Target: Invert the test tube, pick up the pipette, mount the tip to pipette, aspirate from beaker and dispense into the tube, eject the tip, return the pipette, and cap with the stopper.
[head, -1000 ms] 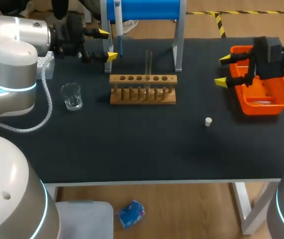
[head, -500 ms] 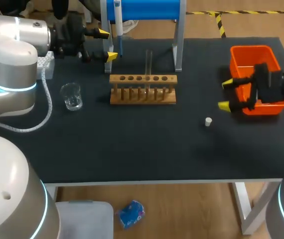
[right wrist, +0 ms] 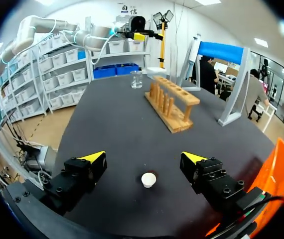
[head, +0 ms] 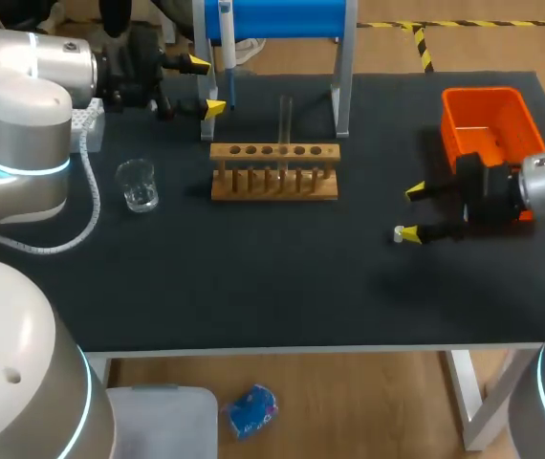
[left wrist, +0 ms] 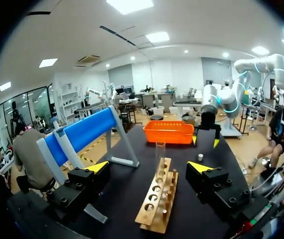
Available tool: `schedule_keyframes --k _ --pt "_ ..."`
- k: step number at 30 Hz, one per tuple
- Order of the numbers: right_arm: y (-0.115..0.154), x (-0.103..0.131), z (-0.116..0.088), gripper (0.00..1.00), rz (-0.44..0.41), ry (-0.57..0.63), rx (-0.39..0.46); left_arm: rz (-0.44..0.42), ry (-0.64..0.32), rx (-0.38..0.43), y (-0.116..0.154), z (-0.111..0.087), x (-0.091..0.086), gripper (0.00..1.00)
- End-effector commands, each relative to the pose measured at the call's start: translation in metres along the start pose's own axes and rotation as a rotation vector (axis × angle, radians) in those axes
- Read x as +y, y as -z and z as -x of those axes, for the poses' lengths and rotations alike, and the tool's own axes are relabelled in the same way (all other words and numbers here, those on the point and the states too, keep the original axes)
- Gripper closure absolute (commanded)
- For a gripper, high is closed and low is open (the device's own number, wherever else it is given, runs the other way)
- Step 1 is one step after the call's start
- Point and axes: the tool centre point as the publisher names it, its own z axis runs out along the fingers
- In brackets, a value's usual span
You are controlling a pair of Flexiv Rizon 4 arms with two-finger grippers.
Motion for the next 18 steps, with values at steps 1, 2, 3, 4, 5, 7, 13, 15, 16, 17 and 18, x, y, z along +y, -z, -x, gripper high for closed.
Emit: schedule_keyframes --k 1,2,3,4,5,7,13,15,16,17,18 --pt "-0.02 -0.02 0.008 0.0 0.024 -0.006 0.008 0.002 0.0 0.002 0.0 0.001 0.0 0.0" --pt "-0.023 -0.024 0.009 0.0 0.029 -0.009 0.001 0.002 0.0 0.002 0.0 0.001 0.0 0.0" --pt "-0.024 -0.027 0.009 0.0 0.038 -0.009 0.003 0.002 0.0 0.002 0.0 0.001 0.0 0.0" --pt "-0.025 -0.029 0.009 0.0 0.043 -0.006 0.003 0.002 0.0 0.002 0.0 0.001 0.0 0.0" --pt "-0.026 -0.029 0.008 0.0 0.046 -0.003 0.0 0.002 0.0 0.002 0.0 0.001 0.0 0.0" --pt "-0.026 -0.031 0.008 0.0 0.064 -0.002 -0.005 0.002 0.0 0.002 0.0 0.001 0.0 0.0" --pt "-0.029 -0.038 0.008 0.0 0.069 -0.001 -0.015 0.002 0.0 0.002 0.0 0.001 0.0 0.0" --pt "-0.028 -0.037 0.009 0.16 0.076 -0.003 -0.02 0.002 0.0 0.002 0.0 0.001 0.0 0.0" --pt "-0.027 -0.036 0.009 0.29 0.079 -0.002 -0.022 0.002 0.0 0.002 0.0 0.001 0.0 0.0" --pt "-0.027 -0.036 0.009 0.51 0.081 0.001 -0.027 0.002 0.0 0.002 0.0 0.001 0.0 0.0" --pt "-0.027 -0.036 0.009 0.52 0.082 0.002 -0.028 0.002 0.0 0.002 0.0 0.001 0.0 0.0"
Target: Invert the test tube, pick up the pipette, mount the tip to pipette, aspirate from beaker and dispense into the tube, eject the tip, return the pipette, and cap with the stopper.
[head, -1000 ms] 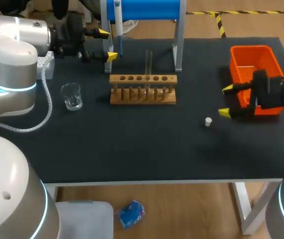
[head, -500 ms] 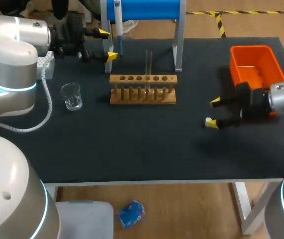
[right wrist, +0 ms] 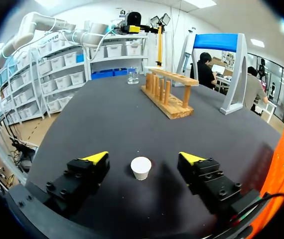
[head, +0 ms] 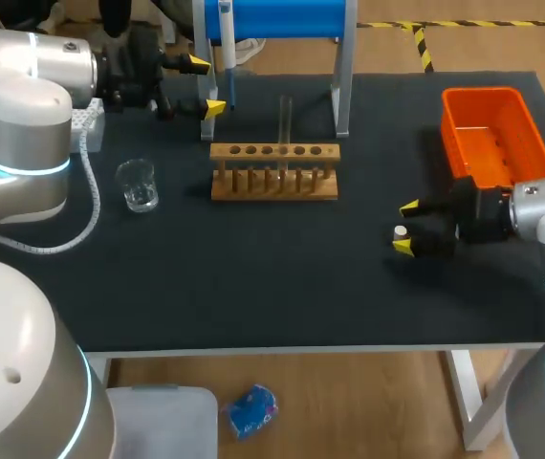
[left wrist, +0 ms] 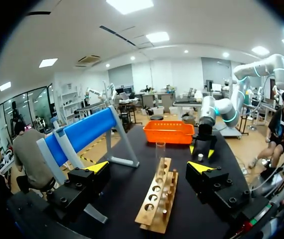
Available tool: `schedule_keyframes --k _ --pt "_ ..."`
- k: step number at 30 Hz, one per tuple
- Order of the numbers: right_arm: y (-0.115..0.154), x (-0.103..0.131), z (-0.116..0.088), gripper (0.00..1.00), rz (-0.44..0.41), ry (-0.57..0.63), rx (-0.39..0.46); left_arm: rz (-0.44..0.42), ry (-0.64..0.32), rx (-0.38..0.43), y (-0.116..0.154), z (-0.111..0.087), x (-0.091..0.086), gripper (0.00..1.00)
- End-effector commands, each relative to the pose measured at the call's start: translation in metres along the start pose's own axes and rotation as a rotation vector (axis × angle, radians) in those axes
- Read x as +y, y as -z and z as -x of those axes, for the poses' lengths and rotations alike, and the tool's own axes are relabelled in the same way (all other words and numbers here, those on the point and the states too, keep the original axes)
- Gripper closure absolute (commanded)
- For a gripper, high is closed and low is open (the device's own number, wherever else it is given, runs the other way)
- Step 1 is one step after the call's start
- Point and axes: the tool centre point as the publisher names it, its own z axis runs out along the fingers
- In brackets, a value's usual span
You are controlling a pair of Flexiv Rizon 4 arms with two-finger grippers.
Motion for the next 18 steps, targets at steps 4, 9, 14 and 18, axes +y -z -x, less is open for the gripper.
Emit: schedule_keyframes --k 4,9,14,18 --pt "0.0031 0.0008 -0.0001 0.53 0.008 0.006 -0.015 0.002 0.0 0.002 -0.0001 0.0005 -0.0001 0.0" --pt "0.0035 0.0016 -0.0005 0.54 0.003 0.011 -0.019 0.002 0.0 0.002 -0.0001 0.0005 -0.0001 0.0" --pt "0.0011 0.0026 -0.0003 0.54 0.004 0.01 -0.019 0.002 0.0 0.002 -0.0001 0.0005 -0.0001 0.0" --pt "-0.0007 0.0018 0.0001 0.53 0.002 0.008 -0.018 0.002 0.0 0.002 -0.0001 0.0005 -0.0001 0.0"
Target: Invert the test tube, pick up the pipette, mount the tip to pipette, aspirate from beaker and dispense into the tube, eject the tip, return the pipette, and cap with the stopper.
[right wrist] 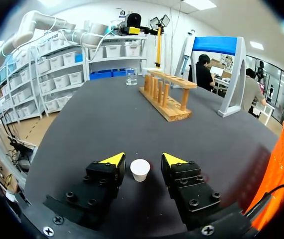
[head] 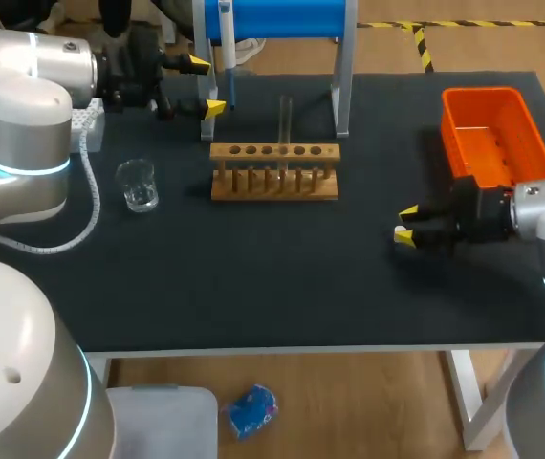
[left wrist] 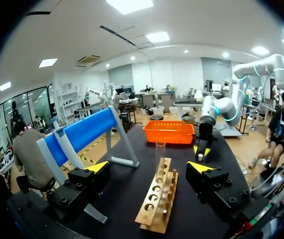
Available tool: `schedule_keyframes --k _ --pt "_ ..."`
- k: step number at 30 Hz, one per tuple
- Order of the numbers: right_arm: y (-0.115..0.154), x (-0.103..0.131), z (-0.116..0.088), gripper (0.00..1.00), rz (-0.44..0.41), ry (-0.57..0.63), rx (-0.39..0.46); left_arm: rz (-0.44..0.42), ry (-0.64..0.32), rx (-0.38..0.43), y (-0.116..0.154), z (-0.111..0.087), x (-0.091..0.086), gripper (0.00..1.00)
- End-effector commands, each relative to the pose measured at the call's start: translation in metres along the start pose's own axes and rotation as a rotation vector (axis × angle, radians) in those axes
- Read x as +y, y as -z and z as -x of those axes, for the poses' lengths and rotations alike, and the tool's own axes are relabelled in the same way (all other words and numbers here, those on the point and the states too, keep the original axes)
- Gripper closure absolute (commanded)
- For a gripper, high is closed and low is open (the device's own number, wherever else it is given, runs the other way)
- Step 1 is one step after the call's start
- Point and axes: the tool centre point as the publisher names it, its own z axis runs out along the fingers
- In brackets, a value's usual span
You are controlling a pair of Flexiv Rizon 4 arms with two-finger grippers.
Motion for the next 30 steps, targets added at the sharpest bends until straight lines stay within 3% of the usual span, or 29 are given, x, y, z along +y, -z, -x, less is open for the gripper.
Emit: schedule_keyframes --k 1,14,17,19,20,30 --pt "-0.0028 -0.0021 0.0003 0.53 0.0 -0.001 -0.001 0.002 0.0 0.002 -0.0001 0.0005 -0.0001 0.0" --pt "-0.0061 -0.0031 0.0011 0.58 -0.002 -0.011 0.009 0.002 0.0 0.002 -0.0001 0.0005 -0.0001 0.0" --pt "-0.0063 -0.0032 0.001 0.71 -0.003 -0.012 0.011 0.002 0.0 0.002 -0.0001 0.0005 -0.0001 0.0" --pt "-0.0065 -0.0038 0.0006 0.94 -0.005 -0.013 0.011 0.002 0.0 0.002 -0.0001 0.0005 -0.0001 0.0" --pt "-0.0066 -0.0043 0.0004 1.0 -0.006 -0.013 0.012 0.002 0.0 0.002 -0.0001 0.0005 -0.0001 0.0" --pt "-0.0056 -0.0027 -0.0025 1.0 -0.003 -0.007 0.014 0.002 0.0 0.002 -0.0001 0.0005 -0.0001 0.0"
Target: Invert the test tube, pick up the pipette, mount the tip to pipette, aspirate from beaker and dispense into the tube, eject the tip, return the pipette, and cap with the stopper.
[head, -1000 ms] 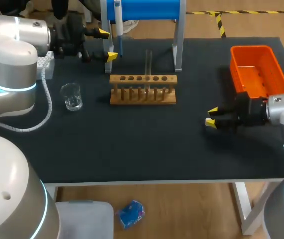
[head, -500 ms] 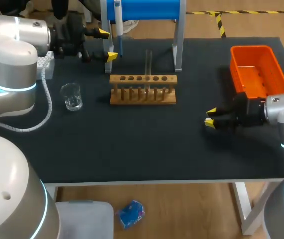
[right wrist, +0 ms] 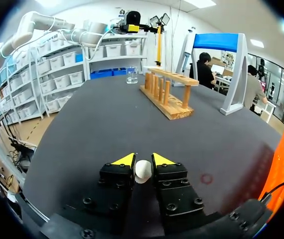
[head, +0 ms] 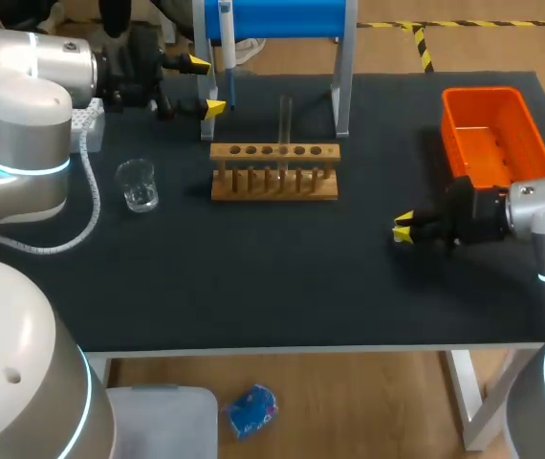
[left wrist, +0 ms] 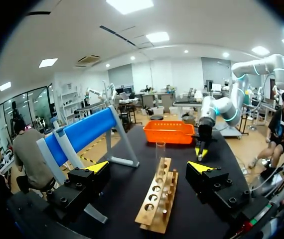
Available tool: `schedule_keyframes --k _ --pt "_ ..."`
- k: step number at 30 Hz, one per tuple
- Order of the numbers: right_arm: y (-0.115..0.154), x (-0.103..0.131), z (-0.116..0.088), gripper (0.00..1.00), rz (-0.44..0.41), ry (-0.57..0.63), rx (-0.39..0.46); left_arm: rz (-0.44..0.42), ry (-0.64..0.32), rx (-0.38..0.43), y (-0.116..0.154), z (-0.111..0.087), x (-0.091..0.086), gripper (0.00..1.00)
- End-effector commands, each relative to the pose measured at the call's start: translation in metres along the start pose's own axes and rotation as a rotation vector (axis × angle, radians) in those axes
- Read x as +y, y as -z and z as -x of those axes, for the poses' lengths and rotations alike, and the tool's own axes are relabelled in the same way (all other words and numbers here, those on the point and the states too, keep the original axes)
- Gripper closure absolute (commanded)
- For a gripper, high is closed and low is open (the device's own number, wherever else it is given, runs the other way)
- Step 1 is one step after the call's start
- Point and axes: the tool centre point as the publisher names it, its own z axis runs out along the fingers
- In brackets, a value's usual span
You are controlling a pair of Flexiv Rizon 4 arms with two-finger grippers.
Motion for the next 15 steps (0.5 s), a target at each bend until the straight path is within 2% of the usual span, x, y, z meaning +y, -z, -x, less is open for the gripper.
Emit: schedule_keyframes --k 1,8,15 --pt "0.001 0.0 -0.003 1.0 0.003 0.004 -0.001 0.002 0.0 0.002 0.0 0.0 0.0 0.0" --pt "0.004 0.004 -0.008 1.0 -0.013 0.053 -0.028 0.002 0.0 0.002 0.0 0.0 0.0 0.0" --pt "0.013 0.022 -0.009 1.0 -0.027 0.156 -0.084 0.002 0.0 0.002 0.0 0.0 0.0 0.0"
